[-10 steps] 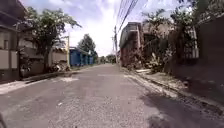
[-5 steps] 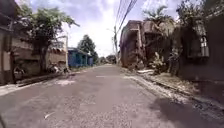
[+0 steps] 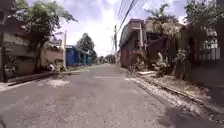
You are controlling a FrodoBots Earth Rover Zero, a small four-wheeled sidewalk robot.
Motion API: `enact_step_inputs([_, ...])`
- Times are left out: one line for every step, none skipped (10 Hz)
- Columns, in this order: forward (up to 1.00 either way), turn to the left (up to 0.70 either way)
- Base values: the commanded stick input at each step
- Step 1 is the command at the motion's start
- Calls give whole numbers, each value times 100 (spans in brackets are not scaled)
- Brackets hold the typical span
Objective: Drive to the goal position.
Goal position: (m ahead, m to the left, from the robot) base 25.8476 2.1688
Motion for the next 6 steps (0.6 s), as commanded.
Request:
enact_step_inputs([70,0])
enact_step_inputs([70,0])
enact_step_inputs([70,0])
enact_step_inputs([70,0])
enact_step_inputs([70,0])
enact_step_inputs([70,0])
